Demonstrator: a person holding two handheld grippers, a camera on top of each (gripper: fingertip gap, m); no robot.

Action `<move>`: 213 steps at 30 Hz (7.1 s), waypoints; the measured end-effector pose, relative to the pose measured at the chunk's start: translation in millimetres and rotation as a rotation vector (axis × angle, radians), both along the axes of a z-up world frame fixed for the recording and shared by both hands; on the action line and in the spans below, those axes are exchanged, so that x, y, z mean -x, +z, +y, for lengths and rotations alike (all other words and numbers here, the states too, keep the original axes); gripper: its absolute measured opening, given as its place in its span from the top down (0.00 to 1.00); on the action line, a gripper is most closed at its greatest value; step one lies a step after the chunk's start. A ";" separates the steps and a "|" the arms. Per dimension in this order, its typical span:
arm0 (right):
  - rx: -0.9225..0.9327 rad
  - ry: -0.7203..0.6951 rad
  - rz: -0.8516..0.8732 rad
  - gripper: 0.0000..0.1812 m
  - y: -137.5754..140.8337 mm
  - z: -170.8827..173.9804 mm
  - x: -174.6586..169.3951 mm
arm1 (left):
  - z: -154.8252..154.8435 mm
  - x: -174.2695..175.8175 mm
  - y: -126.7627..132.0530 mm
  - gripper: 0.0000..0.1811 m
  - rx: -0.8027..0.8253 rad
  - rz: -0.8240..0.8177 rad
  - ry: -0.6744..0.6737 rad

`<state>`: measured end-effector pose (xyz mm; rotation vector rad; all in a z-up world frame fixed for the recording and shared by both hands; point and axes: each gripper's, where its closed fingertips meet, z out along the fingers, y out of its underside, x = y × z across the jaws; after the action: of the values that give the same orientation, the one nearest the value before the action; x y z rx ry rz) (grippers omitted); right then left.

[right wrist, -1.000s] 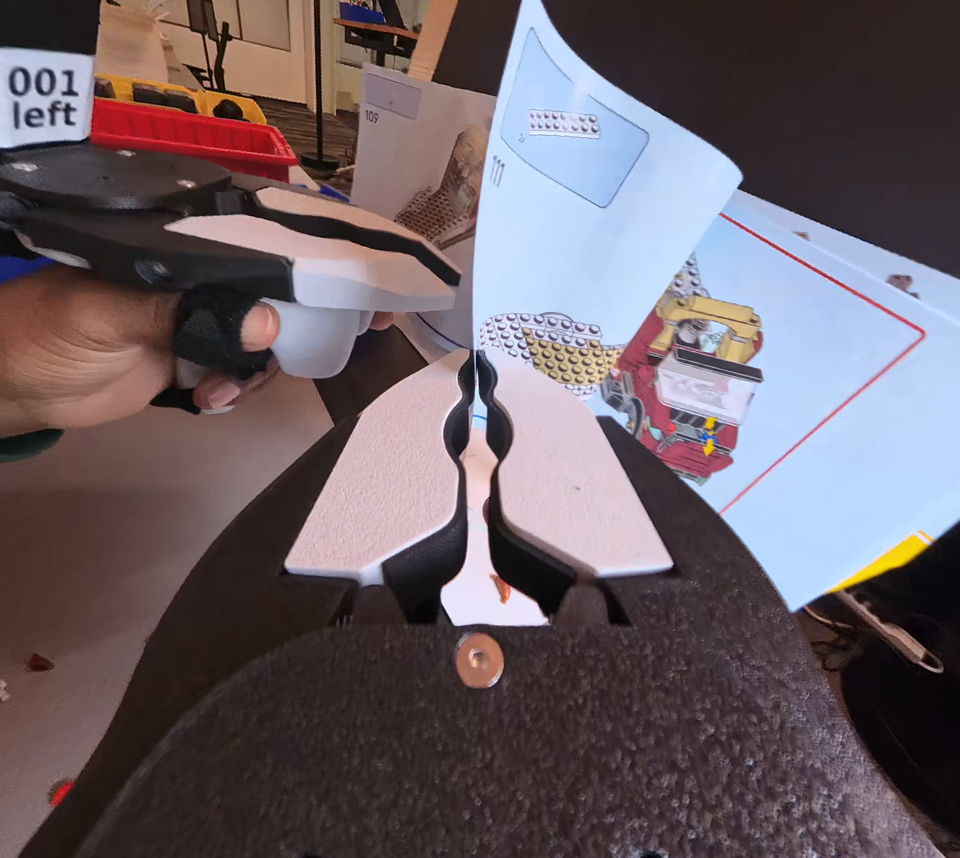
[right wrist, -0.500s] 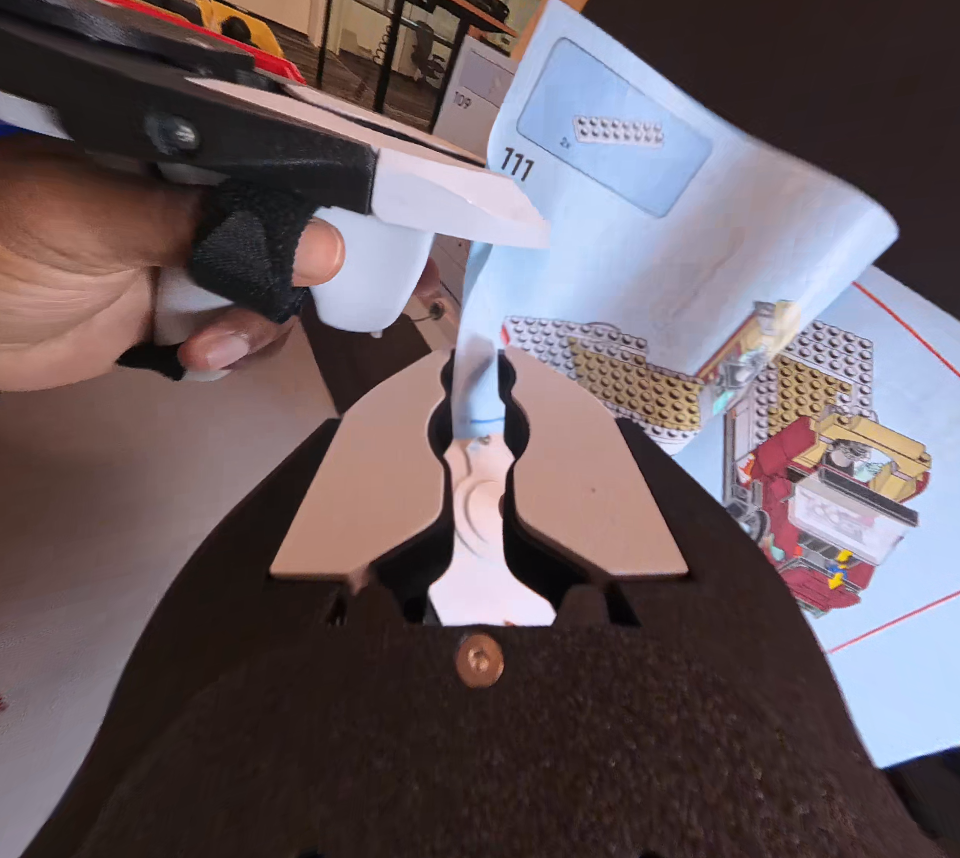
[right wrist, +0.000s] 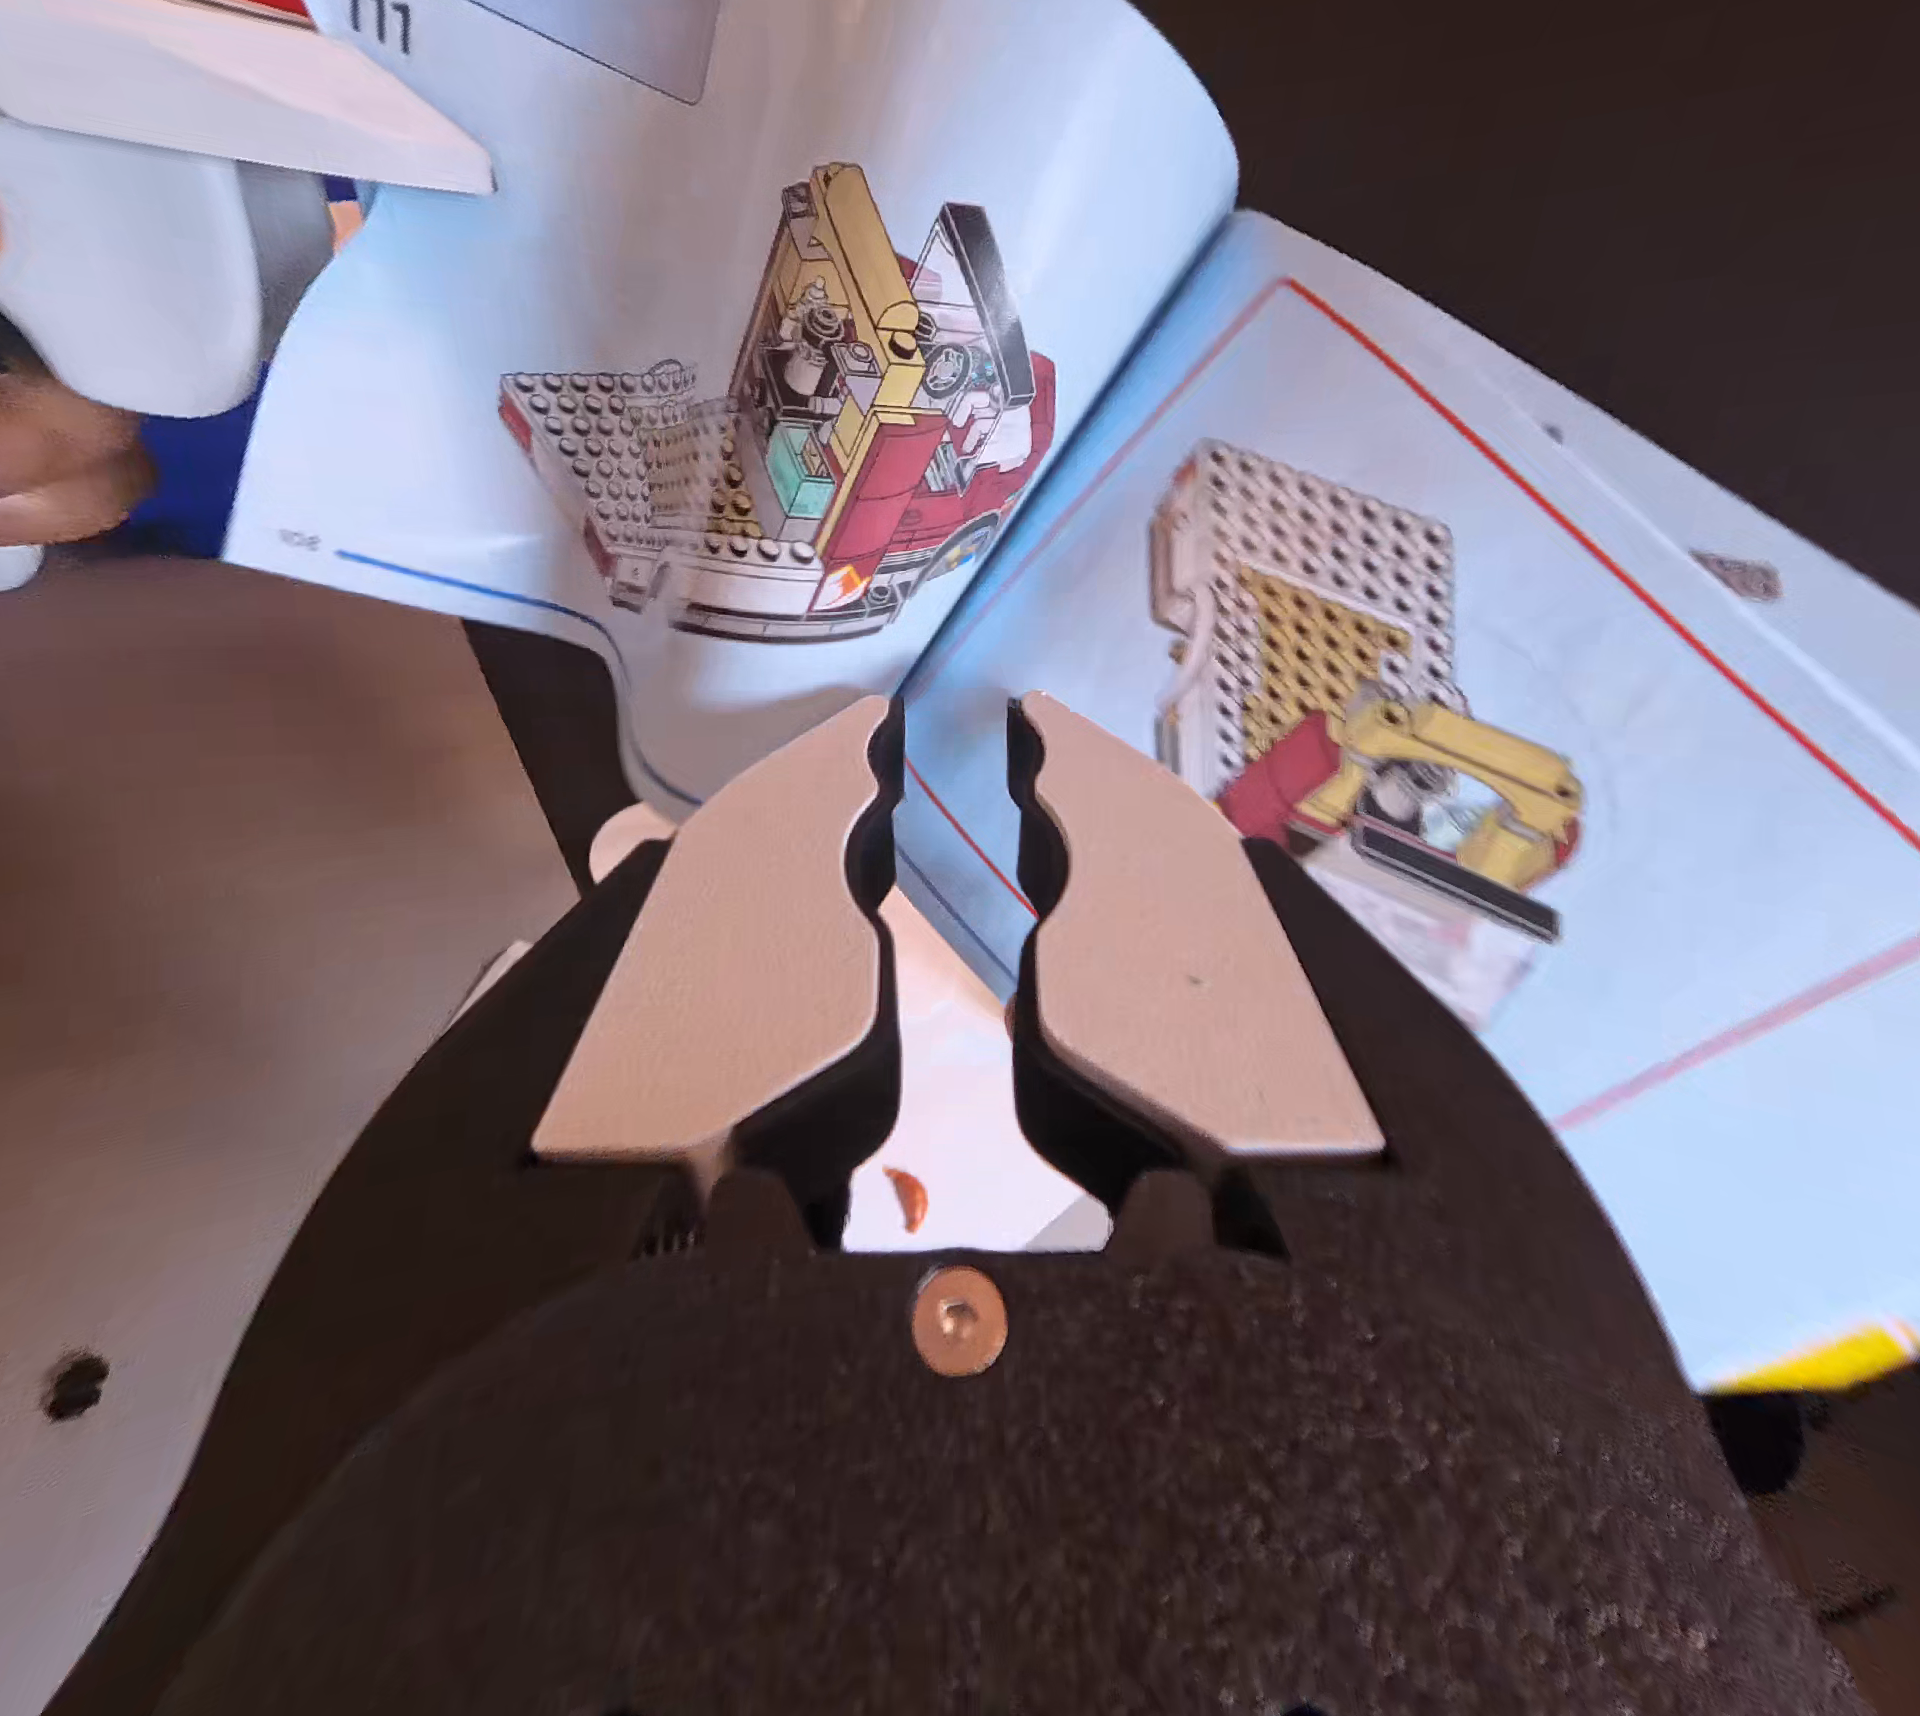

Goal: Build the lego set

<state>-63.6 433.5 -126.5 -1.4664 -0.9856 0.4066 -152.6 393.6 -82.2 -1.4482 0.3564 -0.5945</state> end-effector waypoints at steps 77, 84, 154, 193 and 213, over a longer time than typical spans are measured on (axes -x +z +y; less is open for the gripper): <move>-0.112 -0.338 -0.150 0.78 -38.2 33.9 -53.3 | 30.0 -69.2 -40.9 1.00 -0.071 0.691 0.157; -0.118 -0.337 -0.162 0.77 -34.2 38.3 -57.1 | 52.9 -89.5 -70.3 1.00 -0.002 0.828 0.175; -0.034 -0.396 0.259 0.78 -16.4 -106.0 -96.3 | -29.5 21.5 -42.6 1.00 -0.024 0.234 0.391; -0.107 -0.387 0.334 0.78 -1.2 -121.3 -94.1 | -22.8 83.5 -18.3 1.00 -0.105 0.160 0.495; -0.113 -0.383 0.309 0.78 -10.0 -114.9 -96.6 | 33.9 105.3 1.9 0.96 -0.142 0.180 0.511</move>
<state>33.0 318.6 -136.5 -1.4005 -0.4612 0.2806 -257.9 427.6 -80.3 -1.3871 0.1528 -0.0264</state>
